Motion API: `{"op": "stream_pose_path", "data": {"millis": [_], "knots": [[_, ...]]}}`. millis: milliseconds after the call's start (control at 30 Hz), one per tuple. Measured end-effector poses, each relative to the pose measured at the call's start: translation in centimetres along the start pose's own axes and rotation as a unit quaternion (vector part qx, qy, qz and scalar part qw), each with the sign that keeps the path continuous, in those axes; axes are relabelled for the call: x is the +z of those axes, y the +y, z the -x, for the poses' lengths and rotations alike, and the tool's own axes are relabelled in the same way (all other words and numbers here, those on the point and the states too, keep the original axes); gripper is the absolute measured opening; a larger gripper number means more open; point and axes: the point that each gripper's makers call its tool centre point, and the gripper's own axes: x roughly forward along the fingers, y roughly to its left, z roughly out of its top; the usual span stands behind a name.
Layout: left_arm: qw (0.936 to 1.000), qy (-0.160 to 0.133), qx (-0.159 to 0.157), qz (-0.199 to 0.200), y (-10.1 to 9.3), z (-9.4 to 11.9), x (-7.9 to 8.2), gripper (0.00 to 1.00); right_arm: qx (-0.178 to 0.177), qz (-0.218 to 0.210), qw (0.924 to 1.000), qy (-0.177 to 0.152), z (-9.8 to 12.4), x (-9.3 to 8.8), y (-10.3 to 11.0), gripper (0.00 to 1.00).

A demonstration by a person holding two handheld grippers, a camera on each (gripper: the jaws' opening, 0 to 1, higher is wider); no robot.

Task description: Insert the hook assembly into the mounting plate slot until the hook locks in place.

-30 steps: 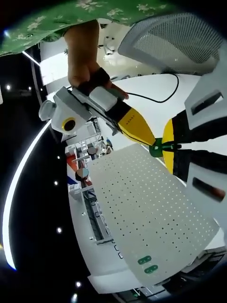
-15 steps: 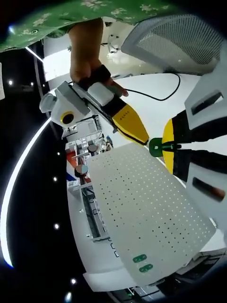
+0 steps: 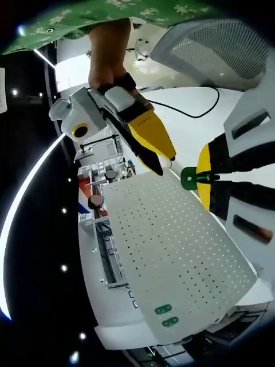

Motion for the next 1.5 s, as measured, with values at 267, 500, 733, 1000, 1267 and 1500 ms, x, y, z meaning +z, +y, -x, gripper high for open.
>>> {"op": "stream_pose_path", "data": {"millis": [267,500,733,1000,1267,1500], "knots": [[0.9998,0.008,0.008,0.016,0.4,-0.1,-0.2,0.03,-0.03,0.008,0.9994,-0.017,0.3,0.5,-1.2,0.75],[0.9989,0.015,0.018,0.041,1.1,-0.1,-0.4,0.03,-0.044,0.023,0.998,-0.04,0.7,1.3,-1.7,0.85],[0.9974,0.014,0.032,0.064,2.1,0.1,-0.2,0.03,-0.059,0.045,0.9962,-0.046,0.9,1.7,-2.2,0.89],[0.9917,0.013,0.083,0.097,5.3,0.3,0.6,0.03,-0.055,0.042,0.9962,-0.052,0.9,2.0,-2.2,0.89],[0.9806,-0.001,0.14,0.138,9.6,0.4,1.9,0.03,-0.053,0.044,0.996,-0.056,1.1,2.5,-2.3,0.89],[0.9738,-0.01,0.166,0.155,11.9,0.2,2.9,0.03,-0.048,0.046,0.9962,-0.055,1.0,2.6,-2.3,0.89]]}}
